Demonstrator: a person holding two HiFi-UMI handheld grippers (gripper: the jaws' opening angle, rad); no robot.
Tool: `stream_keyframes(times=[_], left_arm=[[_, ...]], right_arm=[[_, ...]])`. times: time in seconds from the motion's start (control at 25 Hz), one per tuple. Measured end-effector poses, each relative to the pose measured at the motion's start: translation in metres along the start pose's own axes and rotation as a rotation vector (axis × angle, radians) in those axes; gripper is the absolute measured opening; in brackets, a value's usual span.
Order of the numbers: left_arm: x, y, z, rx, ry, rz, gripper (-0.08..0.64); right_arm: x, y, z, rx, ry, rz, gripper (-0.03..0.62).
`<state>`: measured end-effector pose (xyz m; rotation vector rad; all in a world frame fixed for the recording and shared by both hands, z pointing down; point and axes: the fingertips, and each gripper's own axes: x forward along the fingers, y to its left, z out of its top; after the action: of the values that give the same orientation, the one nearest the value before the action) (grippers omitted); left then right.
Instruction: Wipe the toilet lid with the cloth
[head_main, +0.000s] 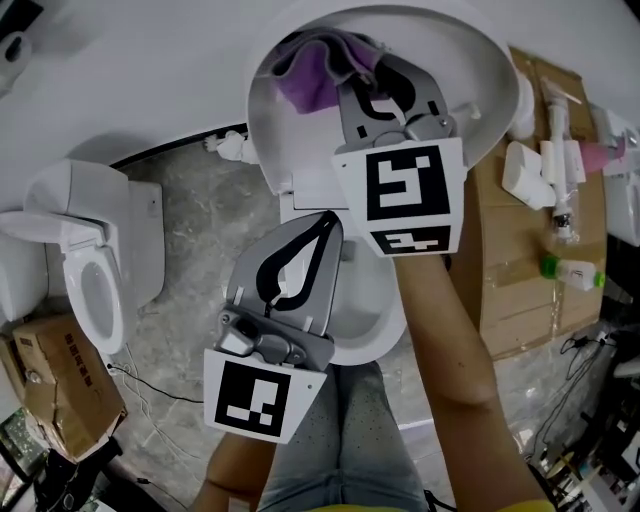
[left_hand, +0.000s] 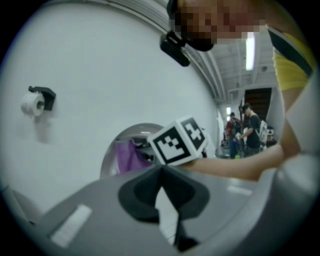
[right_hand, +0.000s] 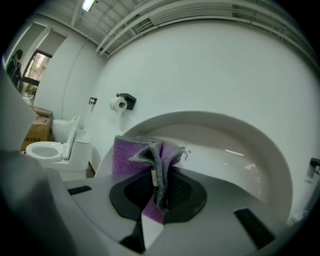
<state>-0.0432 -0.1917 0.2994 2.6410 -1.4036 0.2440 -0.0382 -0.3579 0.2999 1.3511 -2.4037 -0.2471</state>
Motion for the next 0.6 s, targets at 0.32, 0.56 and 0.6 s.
stream_keyframes(times=[0.32, 0.56, 0.6], left_arm=[[0.017, -0.003, 0.008, 0.023, -0.012, -0.021, -0.005], [0.034, -0.008, 0.006, 0.035, 0.021, -0.04, -0.005], [0.037, -0.01, 0.003, 0.04, 0.038, -0.046, -0.005]], right_arm=[[-0.027, -0.061, -0.029, 0.054, 0.029, -0.152, 0.048], [-0.05, -0.102, -0.052, 0.075, 0.07, -0.272, 0.048], [-0.053, -0.108, -0.056, 0.082, 0.074, -0.285, 0.048]])
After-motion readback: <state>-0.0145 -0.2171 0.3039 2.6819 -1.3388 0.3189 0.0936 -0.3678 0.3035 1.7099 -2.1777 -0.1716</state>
